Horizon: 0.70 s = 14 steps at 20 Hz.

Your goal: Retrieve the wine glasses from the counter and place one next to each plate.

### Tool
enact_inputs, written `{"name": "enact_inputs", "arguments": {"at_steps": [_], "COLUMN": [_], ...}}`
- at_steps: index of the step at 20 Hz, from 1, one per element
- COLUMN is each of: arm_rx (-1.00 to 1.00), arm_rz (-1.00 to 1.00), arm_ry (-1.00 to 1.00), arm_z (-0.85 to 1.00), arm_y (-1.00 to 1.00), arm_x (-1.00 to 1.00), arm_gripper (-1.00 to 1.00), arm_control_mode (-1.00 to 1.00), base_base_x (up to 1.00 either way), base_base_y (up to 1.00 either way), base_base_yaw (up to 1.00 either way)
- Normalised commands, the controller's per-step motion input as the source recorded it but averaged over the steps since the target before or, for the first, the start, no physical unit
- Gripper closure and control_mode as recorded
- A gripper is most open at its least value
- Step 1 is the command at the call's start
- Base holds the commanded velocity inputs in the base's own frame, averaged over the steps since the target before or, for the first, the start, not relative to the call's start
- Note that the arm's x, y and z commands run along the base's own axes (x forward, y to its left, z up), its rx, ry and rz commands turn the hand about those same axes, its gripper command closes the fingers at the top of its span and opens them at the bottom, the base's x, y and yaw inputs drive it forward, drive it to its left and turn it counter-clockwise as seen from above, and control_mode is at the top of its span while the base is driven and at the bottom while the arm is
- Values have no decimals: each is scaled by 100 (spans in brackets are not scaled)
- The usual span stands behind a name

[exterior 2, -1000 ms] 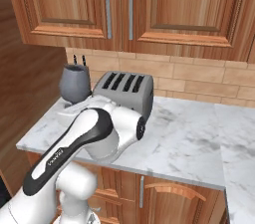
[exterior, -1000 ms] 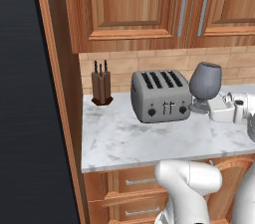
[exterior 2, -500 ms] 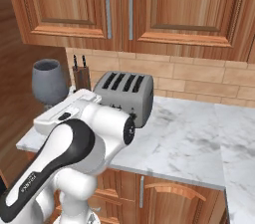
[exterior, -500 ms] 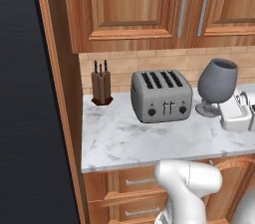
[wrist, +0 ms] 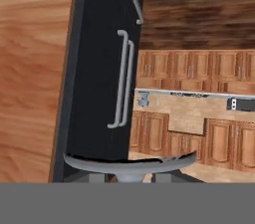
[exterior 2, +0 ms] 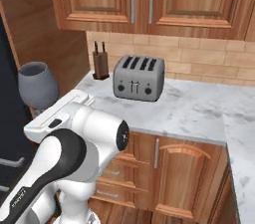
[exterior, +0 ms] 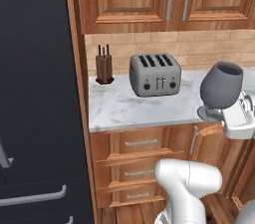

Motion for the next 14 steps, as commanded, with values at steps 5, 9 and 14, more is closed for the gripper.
{"name": "enact_inputs", "arguments": {"at_steps": [5,9,14], "arm_rx": [0,0,0], "arm_rz": [0,0,0], "arm_ry": [0,0,0], "arm_z": [0,0,0], "arm_y": [0,0,0], "arm_x": [0,0,0], "arm_gripper": [100,100,100], "arm_control_mode": [100,100,100], "base_base_x": [-100,-100,-100], "base_base_y": [76,56,49], "base_base_yaw": [0,0,0]}}
